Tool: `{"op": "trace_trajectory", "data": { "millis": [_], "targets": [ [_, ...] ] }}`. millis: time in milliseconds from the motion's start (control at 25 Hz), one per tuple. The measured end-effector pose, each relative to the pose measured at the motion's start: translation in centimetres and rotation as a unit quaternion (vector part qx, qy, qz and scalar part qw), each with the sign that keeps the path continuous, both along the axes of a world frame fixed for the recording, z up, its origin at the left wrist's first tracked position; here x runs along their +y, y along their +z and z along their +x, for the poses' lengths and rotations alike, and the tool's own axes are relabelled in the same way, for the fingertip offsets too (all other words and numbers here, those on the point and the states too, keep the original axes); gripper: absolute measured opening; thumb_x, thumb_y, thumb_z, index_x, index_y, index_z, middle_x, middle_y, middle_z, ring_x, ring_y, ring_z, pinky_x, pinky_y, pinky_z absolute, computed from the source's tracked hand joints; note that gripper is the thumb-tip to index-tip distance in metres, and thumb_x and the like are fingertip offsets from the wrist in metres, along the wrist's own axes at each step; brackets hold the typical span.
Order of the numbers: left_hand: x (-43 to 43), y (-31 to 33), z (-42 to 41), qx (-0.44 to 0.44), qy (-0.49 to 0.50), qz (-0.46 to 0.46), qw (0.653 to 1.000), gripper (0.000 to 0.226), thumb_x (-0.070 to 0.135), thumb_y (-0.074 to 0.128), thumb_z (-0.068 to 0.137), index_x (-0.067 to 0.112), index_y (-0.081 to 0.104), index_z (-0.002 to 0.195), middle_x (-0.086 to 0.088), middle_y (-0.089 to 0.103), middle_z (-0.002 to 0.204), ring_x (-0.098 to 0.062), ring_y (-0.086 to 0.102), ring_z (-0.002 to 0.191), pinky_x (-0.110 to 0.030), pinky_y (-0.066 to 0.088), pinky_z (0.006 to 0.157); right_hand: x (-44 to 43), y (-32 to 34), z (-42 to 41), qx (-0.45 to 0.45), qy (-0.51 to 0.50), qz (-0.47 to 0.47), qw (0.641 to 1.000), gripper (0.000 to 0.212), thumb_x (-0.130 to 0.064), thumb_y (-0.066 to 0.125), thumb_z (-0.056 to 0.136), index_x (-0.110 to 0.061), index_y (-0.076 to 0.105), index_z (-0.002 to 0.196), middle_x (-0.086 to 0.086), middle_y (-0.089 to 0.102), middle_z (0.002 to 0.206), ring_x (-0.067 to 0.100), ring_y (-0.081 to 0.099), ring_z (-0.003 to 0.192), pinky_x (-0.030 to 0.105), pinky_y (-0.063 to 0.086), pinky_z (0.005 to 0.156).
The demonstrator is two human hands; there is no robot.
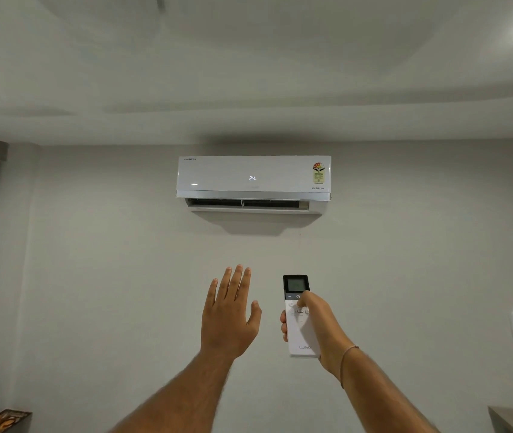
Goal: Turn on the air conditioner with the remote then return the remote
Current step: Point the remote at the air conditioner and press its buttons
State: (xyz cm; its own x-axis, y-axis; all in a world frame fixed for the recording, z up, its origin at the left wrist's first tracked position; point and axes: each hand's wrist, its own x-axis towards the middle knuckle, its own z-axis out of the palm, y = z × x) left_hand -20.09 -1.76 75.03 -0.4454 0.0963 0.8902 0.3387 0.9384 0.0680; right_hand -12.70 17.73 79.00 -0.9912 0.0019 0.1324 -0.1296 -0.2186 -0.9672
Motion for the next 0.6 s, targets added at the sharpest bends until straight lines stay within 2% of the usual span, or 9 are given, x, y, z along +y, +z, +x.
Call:
{"op": "trace_trajectory", "data": {
  "millis": [240,440,600],
  "targets": [
    [0.49,0.27,-0.37,-0.003,-0.004,0.001,1.000,0.073,0.047,0.036,0.100,0.023,0.021,0.168,0.000,0.023,0.175,-0.020,0.014,0.162,-0.049,0.017,0.131,0.20,0.11,-0.23,0.011,-0.003,0.004,1.000,0.030,-0.017,0.053,0.092,-0.005,0.063,0.117,0.020,0.077,0.083,0.032,0.070,0.063,0.037,0.062,0.064],
    [0.66,0.32,-0.56,-0.002,-0.003,-0.003,1.000,0.073,0.047,0.035,0.100,0.023,0.020,0.168,0.000,0.023,0.175,-0.020,0.014,0.162,-0.049,0.016,0.131,0.64,0.11,-0.23,0.029,-0.007,0.023,0.999,0.037,-0.012,0.051,0.100,0.002,0.059,0.133,0.021,0.076,0.080,0.031,0.070,0.060,0.036,0.063,0.059],
    [0.78,0.29,-0.77,-0.002,-0.003,-0.003,1.000,0.073,0.047,0.037,0.100,0.023,0.021,0.167,-0.001,0.024,0.174,-0.021,0.015,0.162,-0.050,0.016,0.131,0.81,-0.06,-0.31,0.033,-0.005,0.032,0.999,0.037,-0.014,0.052,0.102,0.005,0.059,0.133,0.020,0.077,0.080,0.031,0.071,0.061,0.036,0.063,0.061]
  ]
}}
